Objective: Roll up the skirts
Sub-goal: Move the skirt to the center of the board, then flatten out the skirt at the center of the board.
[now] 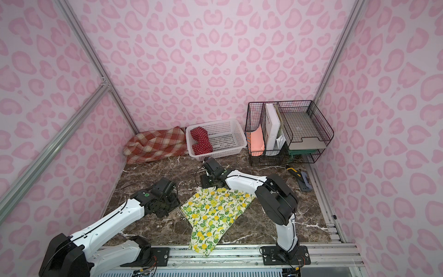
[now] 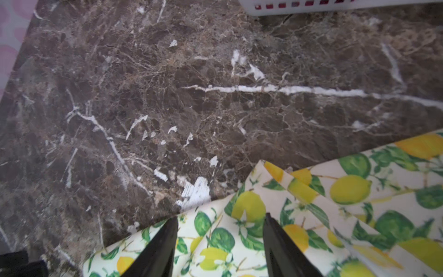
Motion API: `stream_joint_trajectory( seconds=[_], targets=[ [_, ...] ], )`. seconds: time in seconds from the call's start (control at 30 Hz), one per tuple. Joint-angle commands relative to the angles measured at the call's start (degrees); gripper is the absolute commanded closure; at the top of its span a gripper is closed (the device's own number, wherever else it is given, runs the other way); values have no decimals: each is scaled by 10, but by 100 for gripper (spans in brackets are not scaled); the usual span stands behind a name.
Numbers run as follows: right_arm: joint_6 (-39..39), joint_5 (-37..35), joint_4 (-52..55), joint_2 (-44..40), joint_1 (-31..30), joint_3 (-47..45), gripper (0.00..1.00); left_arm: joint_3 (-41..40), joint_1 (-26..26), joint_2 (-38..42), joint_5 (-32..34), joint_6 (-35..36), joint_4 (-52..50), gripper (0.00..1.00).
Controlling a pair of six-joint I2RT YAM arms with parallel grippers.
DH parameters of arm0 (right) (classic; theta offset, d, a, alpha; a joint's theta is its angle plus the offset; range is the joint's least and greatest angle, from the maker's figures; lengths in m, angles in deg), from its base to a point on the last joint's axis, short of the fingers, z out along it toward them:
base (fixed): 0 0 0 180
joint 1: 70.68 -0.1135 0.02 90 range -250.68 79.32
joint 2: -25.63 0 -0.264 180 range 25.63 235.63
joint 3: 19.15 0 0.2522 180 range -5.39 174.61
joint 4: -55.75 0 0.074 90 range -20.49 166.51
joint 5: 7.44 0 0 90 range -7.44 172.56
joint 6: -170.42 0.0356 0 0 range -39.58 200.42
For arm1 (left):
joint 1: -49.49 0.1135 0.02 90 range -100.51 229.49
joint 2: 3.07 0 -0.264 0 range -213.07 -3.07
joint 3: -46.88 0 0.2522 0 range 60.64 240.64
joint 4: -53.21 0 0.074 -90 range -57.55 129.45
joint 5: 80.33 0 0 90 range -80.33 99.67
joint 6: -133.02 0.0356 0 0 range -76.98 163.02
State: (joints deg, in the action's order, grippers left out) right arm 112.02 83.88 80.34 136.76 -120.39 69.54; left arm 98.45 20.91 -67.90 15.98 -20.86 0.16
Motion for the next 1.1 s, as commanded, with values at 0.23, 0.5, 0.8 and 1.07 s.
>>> stream_joint_trajectory(
  seconds=[0.23,0.5,0.8,1.07],
  targets=[
    [20,-64,39,39,-12,26,45,5,10,-139,-33,51,165,30],
    [22,-80,36,41,-14,36,72,5,10,-216,-45,59,192,68],
    [19,-84,32,36,-13,35,94,-4,9,-197,-67,80,171,82],
    [19,-81,17,28,-11,5,100,2,9,-49,12,114,36,30]
  ],
)
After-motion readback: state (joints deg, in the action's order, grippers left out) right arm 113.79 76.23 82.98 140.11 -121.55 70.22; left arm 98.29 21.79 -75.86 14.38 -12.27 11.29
